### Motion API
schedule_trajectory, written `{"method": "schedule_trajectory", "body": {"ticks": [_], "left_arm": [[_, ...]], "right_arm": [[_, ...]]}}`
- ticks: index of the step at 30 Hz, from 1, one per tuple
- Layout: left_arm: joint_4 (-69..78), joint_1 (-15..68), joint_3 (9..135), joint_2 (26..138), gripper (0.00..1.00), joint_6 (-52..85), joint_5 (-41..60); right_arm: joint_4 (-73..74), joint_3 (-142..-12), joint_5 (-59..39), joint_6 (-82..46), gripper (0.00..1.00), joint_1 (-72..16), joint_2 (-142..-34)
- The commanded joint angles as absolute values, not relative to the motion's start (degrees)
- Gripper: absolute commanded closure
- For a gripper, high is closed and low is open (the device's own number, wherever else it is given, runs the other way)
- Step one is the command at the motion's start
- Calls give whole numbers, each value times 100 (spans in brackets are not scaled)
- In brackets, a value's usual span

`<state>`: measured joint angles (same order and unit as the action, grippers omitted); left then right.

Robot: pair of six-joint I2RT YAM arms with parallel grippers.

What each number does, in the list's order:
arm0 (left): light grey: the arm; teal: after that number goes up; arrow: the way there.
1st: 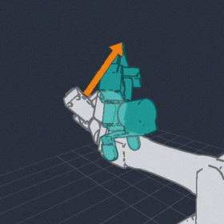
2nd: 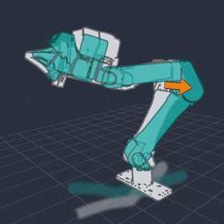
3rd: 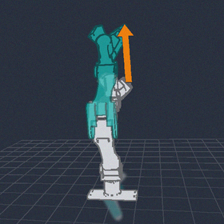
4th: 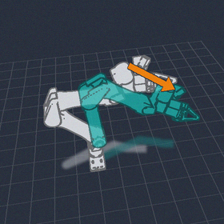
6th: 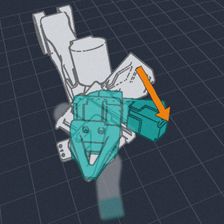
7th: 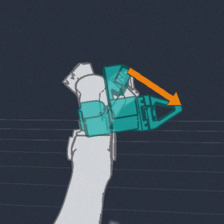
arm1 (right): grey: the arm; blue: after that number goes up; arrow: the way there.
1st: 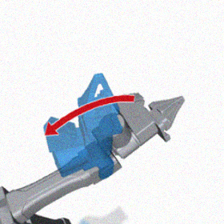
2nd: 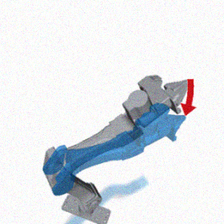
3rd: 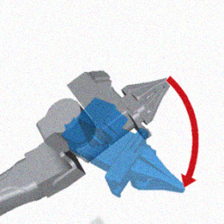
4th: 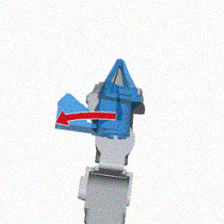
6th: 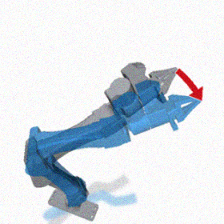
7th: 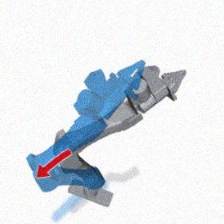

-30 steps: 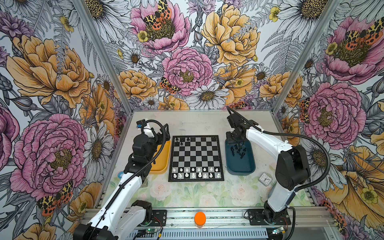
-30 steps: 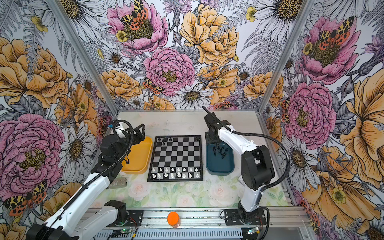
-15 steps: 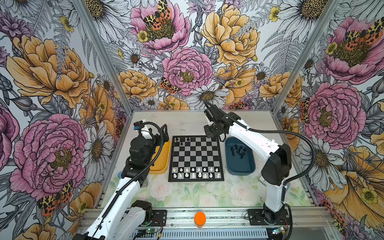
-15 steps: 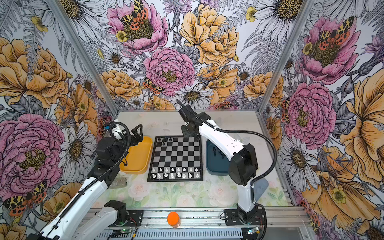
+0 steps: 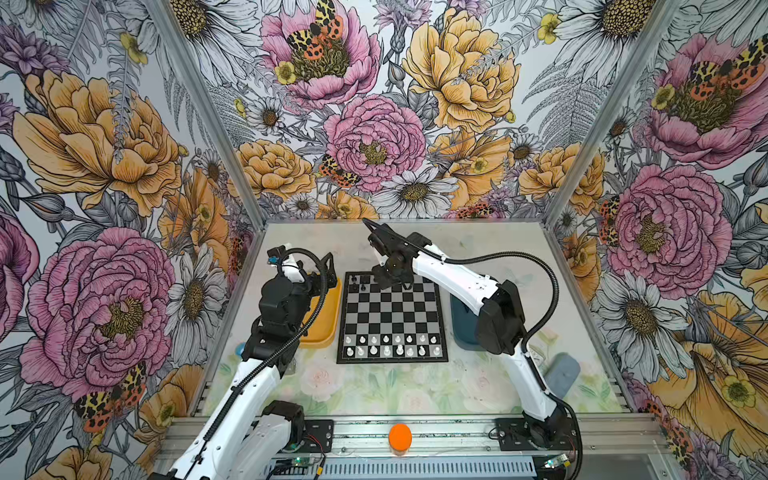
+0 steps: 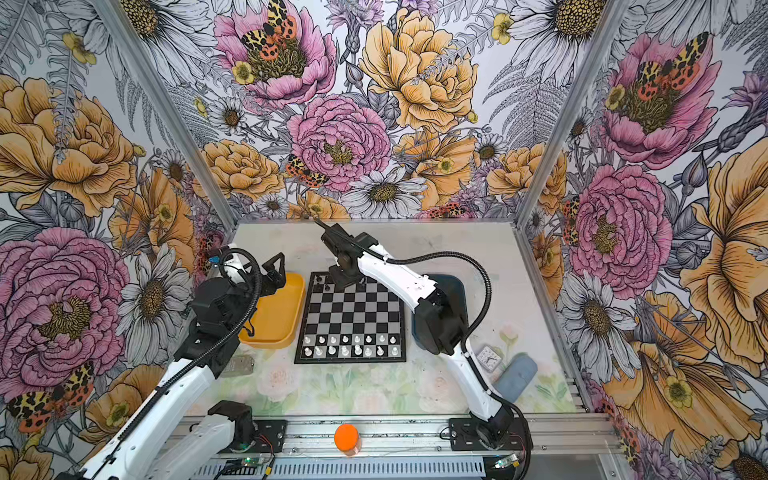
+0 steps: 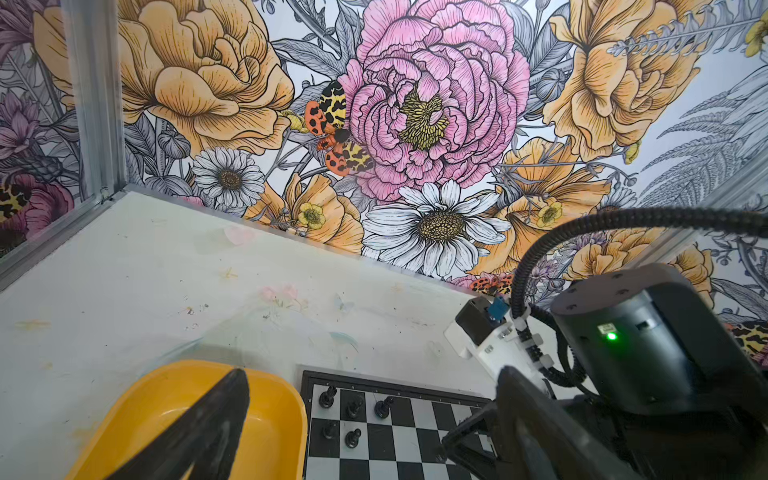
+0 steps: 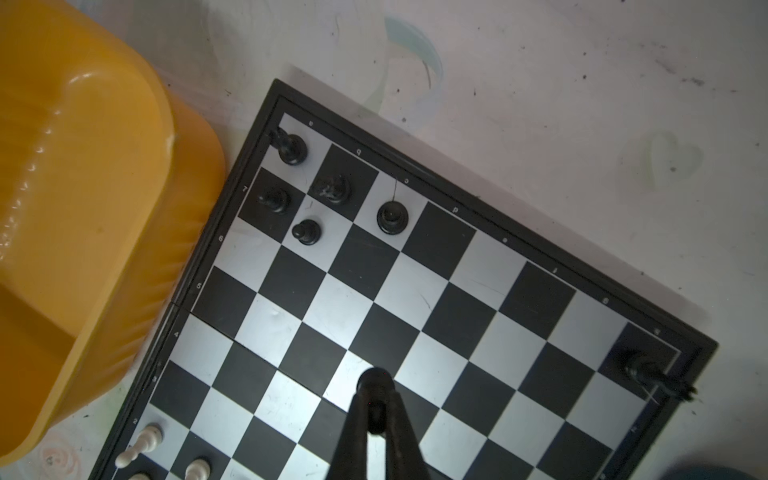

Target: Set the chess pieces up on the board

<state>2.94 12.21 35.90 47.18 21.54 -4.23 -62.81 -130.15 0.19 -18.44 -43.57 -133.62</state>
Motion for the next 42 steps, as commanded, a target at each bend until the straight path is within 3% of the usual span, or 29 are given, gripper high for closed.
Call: {"method": "schedule_trajectory", "body": {"ticks": [1,14,42], "left_arm": [[294,1180,3516,4606,6,2016,-518],[314,1163,3463,4588,5,1981,-527],[325,1133,3441,4605,5,1934,-519]], "right_arm": [[-6354,-13401,-69,-1880,100,-4395,-13714],[-6354,-14248,61,-2012,100,-4430,-14475],[-6354,-14625,280,-2032,100,-4502,-15001]]}}
